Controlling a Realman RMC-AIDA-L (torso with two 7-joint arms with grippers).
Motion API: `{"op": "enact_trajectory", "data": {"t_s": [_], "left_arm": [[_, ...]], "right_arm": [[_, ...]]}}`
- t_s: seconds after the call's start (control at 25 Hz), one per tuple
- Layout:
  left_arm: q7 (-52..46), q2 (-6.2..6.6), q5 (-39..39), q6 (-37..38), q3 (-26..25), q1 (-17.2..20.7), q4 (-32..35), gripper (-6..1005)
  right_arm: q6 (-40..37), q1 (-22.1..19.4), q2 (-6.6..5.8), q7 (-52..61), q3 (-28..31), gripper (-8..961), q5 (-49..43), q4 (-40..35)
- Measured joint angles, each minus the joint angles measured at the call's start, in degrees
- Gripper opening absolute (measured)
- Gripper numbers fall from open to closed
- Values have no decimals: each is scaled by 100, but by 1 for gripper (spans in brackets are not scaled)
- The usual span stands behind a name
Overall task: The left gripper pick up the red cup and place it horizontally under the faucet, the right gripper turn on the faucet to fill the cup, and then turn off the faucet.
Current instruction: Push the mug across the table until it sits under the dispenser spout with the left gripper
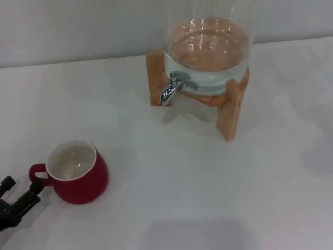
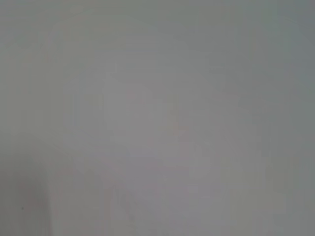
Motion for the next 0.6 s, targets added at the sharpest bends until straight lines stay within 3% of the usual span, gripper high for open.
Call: {"op": "enact_trajectory", "data": {"t_s": [0.6], "left_arm": [[49, 0, 142, -76, 1, 30, 344, 876]], "right_arm": [[3, -2, 5, 0, 0, 722, -1, 0]]}}
